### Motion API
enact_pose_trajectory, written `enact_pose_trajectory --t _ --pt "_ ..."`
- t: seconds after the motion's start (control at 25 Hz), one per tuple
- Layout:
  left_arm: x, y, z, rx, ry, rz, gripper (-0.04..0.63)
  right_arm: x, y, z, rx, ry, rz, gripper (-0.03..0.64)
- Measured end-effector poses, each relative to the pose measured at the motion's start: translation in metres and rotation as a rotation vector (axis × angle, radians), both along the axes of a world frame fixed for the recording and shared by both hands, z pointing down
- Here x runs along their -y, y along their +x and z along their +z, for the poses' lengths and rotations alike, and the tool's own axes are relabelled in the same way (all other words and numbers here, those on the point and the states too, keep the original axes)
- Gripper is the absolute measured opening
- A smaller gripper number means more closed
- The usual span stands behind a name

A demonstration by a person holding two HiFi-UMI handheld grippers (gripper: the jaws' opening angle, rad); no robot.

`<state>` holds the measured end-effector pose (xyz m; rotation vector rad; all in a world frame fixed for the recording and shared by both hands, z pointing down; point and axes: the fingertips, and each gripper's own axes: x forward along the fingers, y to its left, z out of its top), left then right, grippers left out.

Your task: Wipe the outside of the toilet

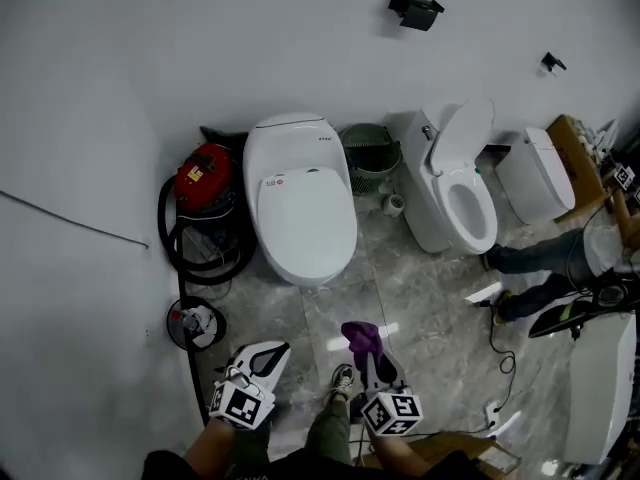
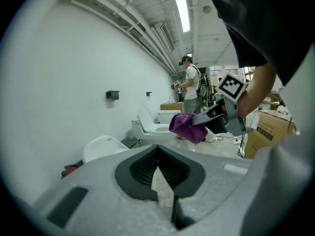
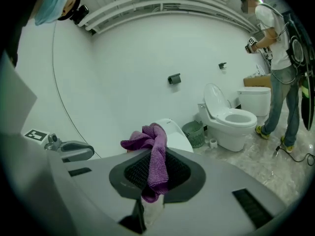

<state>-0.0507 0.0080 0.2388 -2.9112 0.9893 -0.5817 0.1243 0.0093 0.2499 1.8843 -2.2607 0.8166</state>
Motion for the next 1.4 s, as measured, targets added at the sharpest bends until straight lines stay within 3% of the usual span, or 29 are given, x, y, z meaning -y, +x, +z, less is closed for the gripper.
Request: enact_pose_trajectory --t 0.28,0.68,1.04,1.16,1.4 --pt "0.005 -0.029 -0.092 -0.020 0.056 -0.042 0.006 0.001 -0.019 -0.079 0.013 0.100 0.036 0.043" --pt "-0.022 -0.080 -0.167 -0.077 0.093 -0.101 0.006 -0.015 -0.046 -0.150 -0.006 0.205 0.033 0.043" --pt "-0.034 -0.110 -0.190 -0.051 0.177 -0.066 0.006 -0.042 -0.058 -0.177 -0.048 0.249 0.034 0.043" --pt "-0.038 -0.109 -0.199 -0.091 0.172 -0.064 0.006 -0.049 -0.059 -0.184 -0.056 0.265 0.030 0.043" --pt "-0.042 -0.104 -0.199 -0.068 0.151 -0.061 0.006 -0.059 -0.063 -0.190 -0.065 0.275 0.017 0.043"
